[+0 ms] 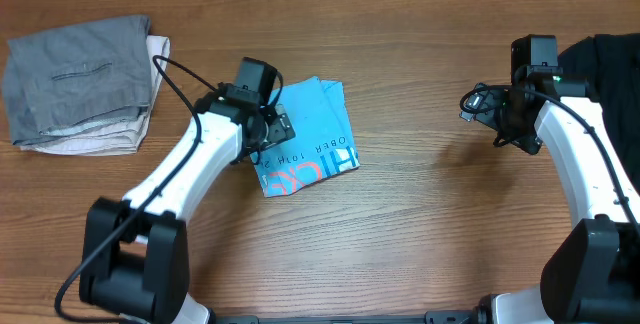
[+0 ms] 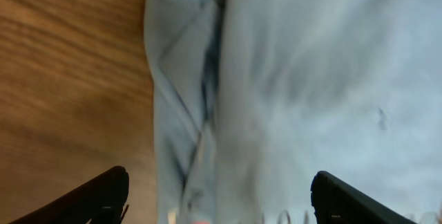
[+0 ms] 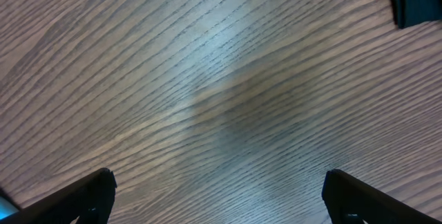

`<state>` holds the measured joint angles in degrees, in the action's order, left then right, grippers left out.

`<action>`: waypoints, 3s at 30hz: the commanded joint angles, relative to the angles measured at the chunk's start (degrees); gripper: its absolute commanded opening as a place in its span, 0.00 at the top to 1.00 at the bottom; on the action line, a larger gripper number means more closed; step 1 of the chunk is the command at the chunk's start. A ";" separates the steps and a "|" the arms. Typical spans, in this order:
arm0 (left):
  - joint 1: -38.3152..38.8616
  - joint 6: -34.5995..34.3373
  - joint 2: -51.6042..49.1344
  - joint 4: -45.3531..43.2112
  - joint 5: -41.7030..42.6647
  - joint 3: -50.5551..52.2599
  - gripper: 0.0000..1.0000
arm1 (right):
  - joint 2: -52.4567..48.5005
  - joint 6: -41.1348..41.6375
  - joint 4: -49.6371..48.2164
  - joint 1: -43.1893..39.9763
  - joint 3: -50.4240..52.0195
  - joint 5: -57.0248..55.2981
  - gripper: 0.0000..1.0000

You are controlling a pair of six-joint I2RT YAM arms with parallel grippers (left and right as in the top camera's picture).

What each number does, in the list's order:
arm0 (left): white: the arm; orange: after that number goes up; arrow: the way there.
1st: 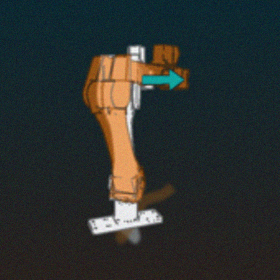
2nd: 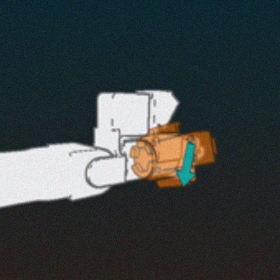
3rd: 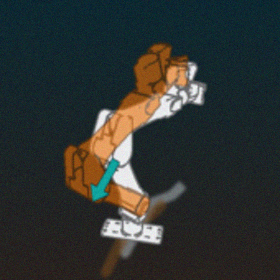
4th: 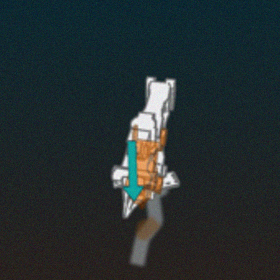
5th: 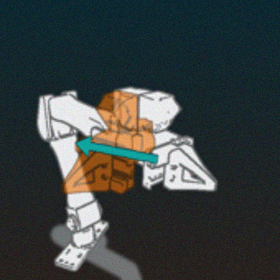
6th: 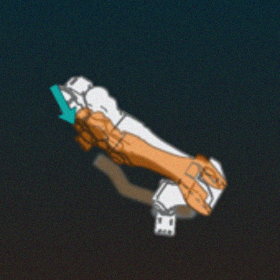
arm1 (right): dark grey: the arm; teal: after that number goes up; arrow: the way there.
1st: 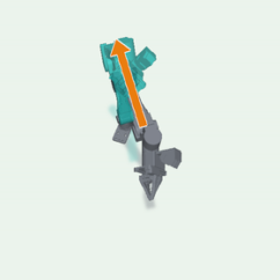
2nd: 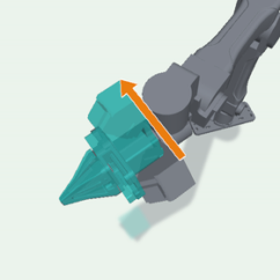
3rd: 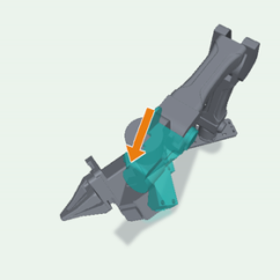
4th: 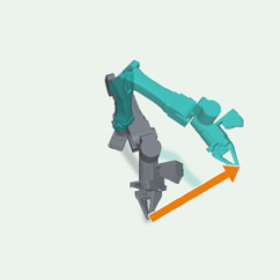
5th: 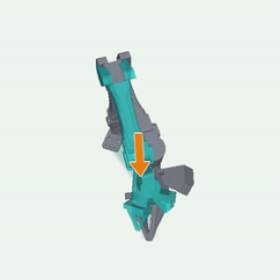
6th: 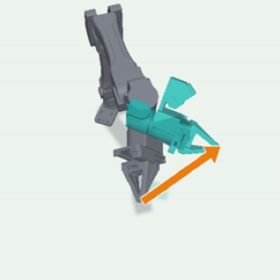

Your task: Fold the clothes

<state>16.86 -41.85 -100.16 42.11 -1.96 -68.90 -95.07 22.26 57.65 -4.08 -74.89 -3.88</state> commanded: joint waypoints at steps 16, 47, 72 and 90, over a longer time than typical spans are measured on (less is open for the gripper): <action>-1.40 7.19 -7.48 -9.14 1.36 0.07 0.12 | 0.55 -0.13 -0.31 0.09 -0.35 -0.76 0.00; -1.36 18.29 -14.80 -2.38 -0.57 -8.39 0.87 | 0.55 -0.13 -0.31 0.09 -0.35 -0.76 0.00; -1.55 33.40 -14.51 18.67 -34.77 -32.70 0.96 | 0.55 -0.13 -0.31 0.09 -0.35 -0.74 0.00; -10.93 45.79 -14.43 18.49 -36.13 -45.24 0.96 | 0.55 -0.13 -0.31 0.09 -0.35 -0.76 0.00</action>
<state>7.90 1.54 -114.56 60.36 -35.90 -109.73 -95.07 22.22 57.65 -4.08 -74.89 -3.86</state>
